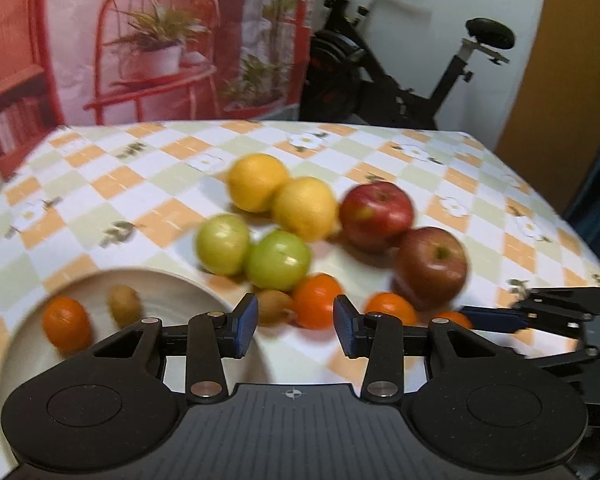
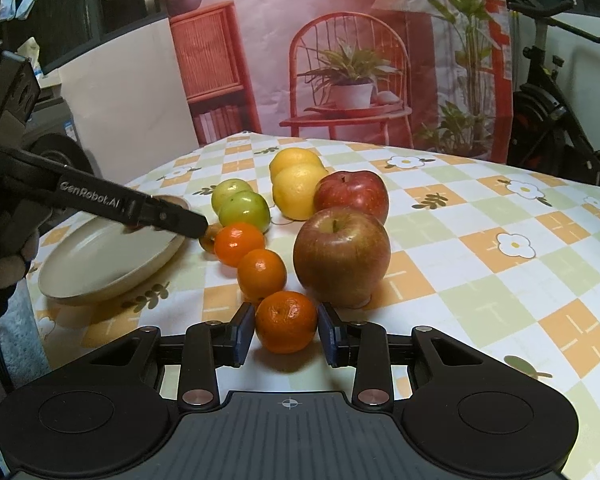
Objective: Organize fruits
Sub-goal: 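Grasp a second kiwi with the left tool while the right tool grasps a tangerine, then carry the kiwi in the left tool and tangerine in the right tool to the plate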
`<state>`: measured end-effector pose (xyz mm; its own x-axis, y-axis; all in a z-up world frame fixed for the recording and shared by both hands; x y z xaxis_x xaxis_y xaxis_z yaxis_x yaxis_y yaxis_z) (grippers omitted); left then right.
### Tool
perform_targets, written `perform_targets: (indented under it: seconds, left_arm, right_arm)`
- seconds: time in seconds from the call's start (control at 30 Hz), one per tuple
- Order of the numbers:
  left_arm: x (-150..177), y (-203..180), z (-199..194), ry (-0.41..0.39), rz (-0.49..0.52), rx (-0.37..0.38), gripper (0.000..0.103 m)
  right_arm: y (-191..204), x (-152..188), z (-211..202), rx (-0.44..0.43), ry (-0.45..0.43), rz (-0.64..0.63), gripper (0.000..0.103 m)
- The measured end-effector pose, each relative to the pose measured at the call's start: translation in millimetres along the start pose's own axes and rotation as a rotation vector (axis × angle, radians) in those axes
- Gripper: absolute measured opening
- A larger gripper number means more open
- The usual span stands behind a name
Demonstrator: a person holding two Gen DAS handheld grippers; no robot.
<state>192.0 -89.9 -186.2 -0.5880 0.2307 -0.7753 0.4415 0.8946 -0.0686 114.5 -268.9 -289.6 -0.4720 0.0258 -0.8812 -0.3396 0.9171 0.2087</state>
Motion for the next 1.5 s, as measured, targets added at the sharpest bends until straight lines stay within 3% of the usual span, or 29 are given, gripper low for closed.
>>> perform_targets:
  seconds: [0.23,0.57,0.7,0.83,1.17,1.5]
  left_arm:
    - [-2,6,14,0.022,0.124,-0.061,0.035]
    - [2,-1,20,0.044,0.233,-0.020,0.035]
    - [3,-2,22,0.071,0.276,-0.014,0.024]
    - [4,-5,26,0.101,0.323,0.006,0.024]
    - [3,-5,34,0.125,0.306,0.023,0.027]
    - [-1,-7,14,0.068,0.249,0.048,0.026]
  right_arm:
    - [0,0,0,-0.001,0.001,0.002,0.032]
    - [0,1,1,-0.003,0.005,0.004,0.032]
    - [0,1,2,-0.003,0.006,0.004,0.032]
    - [0,1,2,-0.004,0.007,0.004,0.032]
    - [0,1,2,-0.004,0.007,0.004,0.032]
    - [0,1,2,-0.003,0.007,0.004,0.032]
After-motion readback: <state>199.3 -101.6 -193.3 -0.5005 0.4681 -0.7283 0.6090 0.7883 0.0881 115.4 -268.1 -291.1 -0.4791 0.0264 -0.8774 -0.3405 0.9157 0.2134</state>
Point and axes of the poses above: each gripper's, at about its wrist camera, not at the fingertips, and z roughly the way its jaws point, y to its left, x to its underside, the point moved 6 cm from there along z, roughly the way its jaws point, and after that the axes turned 6 degrees about -y, right-handed, at the moved point
